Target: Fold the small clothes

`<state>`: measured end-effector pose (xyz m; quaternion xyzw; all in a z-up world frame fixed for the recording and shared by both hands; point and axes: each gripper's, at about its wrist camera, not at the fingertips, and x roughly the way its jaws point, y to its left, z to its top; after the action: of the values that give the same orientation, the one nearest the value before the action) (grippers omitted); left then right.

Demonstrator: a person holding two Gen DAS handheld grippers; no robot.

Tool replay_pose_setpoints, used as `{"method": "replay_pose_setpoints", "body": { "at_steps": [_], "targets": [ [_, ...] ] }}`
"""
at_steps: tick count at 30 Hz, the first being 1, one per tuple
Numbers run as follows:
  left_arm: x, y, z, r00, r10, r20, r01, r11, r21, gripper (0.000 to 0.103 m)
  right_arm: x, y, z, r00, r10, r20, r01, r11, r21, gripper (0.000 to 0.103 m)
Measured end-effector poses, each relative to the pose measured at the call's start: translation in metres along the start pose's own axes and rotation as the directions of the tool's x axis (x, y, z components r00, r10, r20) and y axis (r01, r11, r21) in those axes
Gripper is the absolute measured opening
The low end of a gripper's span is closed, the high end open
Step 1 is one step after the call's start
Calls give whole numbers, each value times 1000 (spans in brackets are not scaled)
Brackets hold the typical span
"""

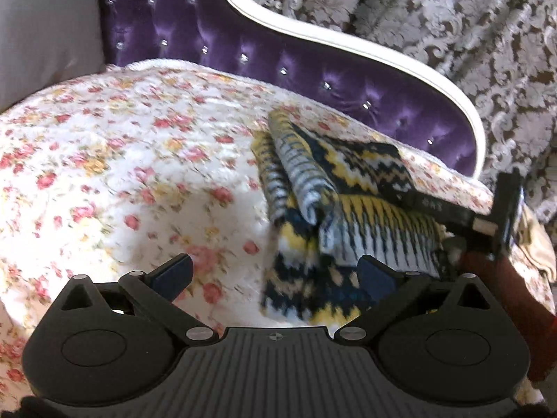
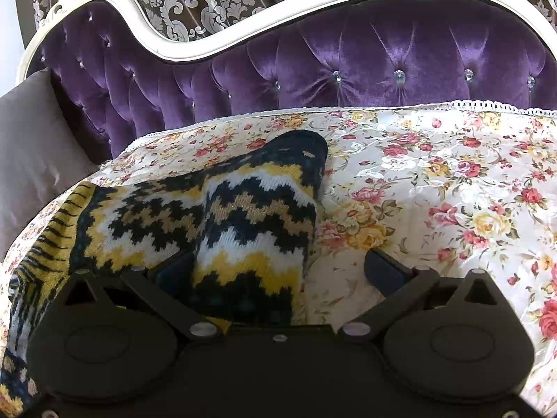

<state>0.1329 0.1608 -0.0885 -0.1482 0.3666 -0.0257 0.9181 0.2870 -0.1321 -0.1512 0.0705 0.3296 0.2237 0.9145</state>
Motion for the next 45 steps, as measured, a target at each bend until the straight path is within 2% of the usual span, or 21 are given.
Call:
{"method": "replay_pose_setpoints", "body": {
  "at_steps": [7, 16, 18, 23, 26, 28, 30, 32, 33, 37, 45],
  "targets": [
    [23, -20, 11, 999, -43, 0, 43, 998, 41, 102, -1, 1, 0, 1000, 2, 5, -2, 1000, 7, 103],
    [77, -12, 17, 995, -15, -95, 17, 1000, 15, 102, 0, 0, 1, 1000, 20, 0, -20, 1000, 23, 103],
    [80, -13, 19, 995, -18, -100, 22, 999, 37, 102, 0, -2, 3, 999, 33, -12, -33, 999, 20, 103],
    [83, -6, 24, 992, -58, -111, 58, 998, -3, 102, 2, -12, 15, 990, 109, -94, -107, 994, 28, 103],
    [85, -4, 25, 990, -66, -121, 66, 998, -5, 102, 3, -23, 23, 970, 191, -150, -181, 980, 76, 103],
    [86, -4, 26, 990, -70, -125, 70, 998, -6, 102, 5, -31, 27, 947, 271, -172, -249, 959, 136, 103],
    [86, -4, 27, 989, -78, -127, 77, 997, -11, 102, 8, -41, 26, 910, 376, -176, -333, 914, 230, 103],
    [88, -3, 29, 988, -90, -128, 88, 996, -19, 102, 15, -50, 22, 848, 504, -160, -430, 833, 348, 103],
    [88, -3, 29, 987, -95, -129, 93, 995, -21, 102, 18, -53, 20, 828, 542, -144, -458, 803, 382, 103],
    [89, -1, 31, 985, -117, -126, 115, 993, -22, 102, 23, -43, 22, 833, 532, -151, -458, 817, 352, 103],
    [86, 5, 29, 982, -153, -113, 150, 988, -34, 102, 31, -35, 25, 838, 527, -143, -457, 821, 342, 103]
  ]
}}
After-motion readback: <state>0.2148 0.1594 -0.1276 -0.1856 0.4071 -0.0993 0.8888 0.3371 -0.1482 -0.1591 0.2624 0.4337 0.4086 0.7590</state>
